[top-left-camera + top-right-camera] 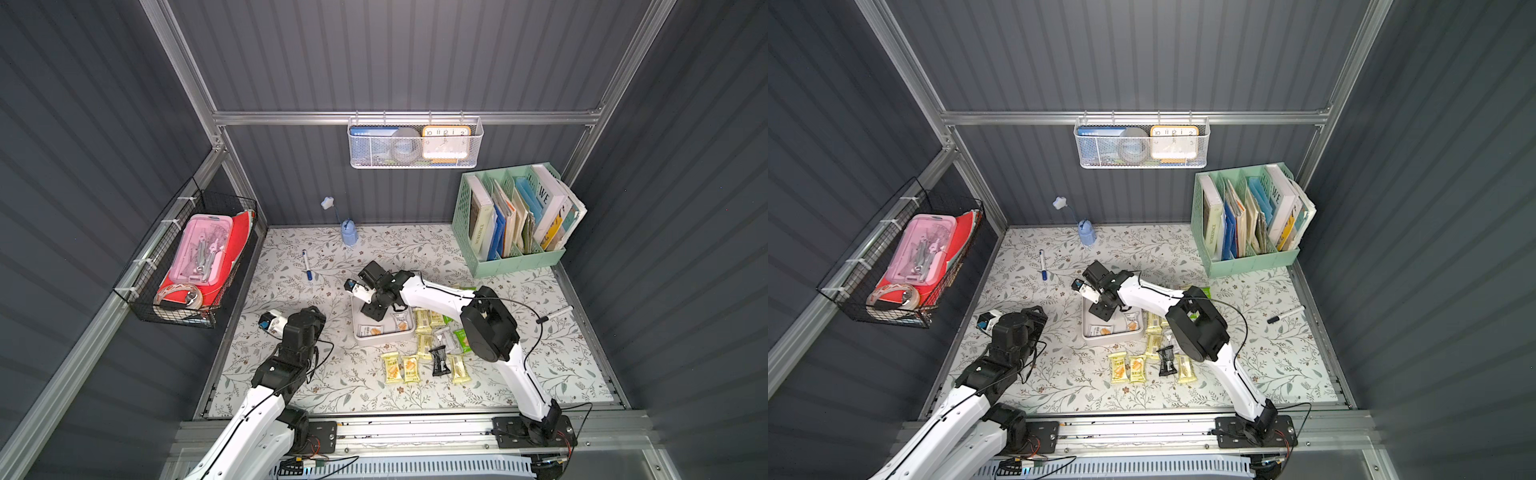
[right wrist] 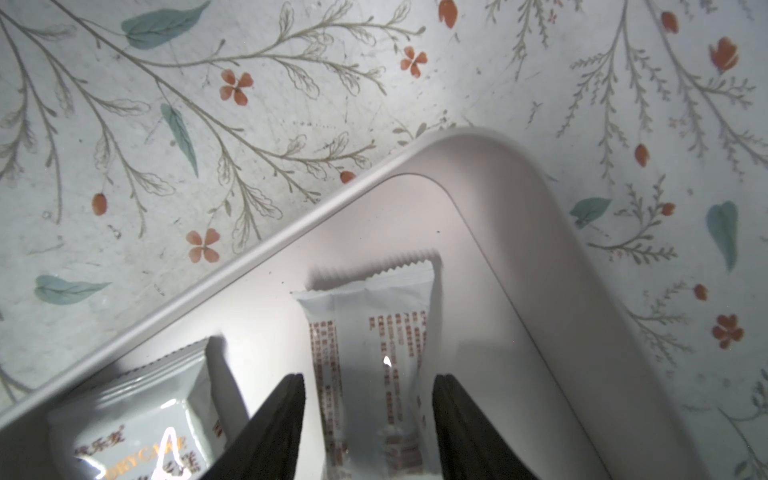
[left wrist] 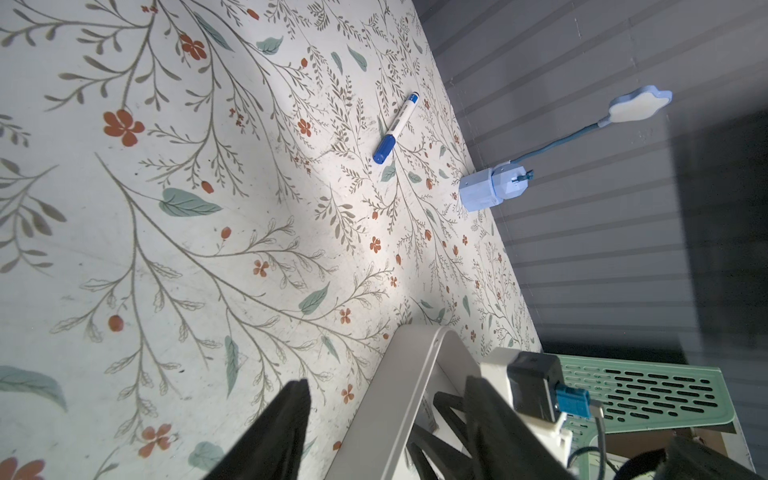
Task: Take the cookies out of the storage box
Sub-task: Pick up the cookie from the storage box.
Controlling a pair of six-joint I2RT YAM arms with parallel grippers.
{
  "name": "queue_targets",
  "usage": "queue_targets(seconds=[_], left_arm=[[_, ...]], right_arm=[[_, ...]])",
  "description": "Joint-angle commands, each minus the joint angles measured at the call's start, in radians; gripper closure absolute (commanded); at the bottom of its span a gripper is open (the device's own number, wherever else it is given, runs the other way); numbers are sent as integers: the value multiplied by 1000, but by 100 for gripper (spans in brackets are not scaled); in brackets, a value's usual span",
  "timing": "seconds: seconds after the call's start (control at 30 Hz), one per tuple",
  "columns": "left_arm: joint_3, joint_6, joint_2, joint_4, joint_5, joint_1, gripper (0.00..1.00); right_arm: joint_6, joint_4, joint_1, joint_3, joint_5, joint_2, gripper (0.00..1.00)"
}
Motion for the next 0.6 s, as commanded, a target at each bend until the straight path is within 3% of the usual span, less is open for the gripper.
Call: queue_targets(seconds=[0.0,0.3,0.57], left_arm=[[18,2,6,-15,-6,4,36],[25,6,9,-15,-5,5,36],[26,11,5,-20,-7,5,36]], right_arm=[[4,-1,2,-3,3,35,48],[6,-11,1,7,12,58,48],[11,-49,1,39,26,52,62]])
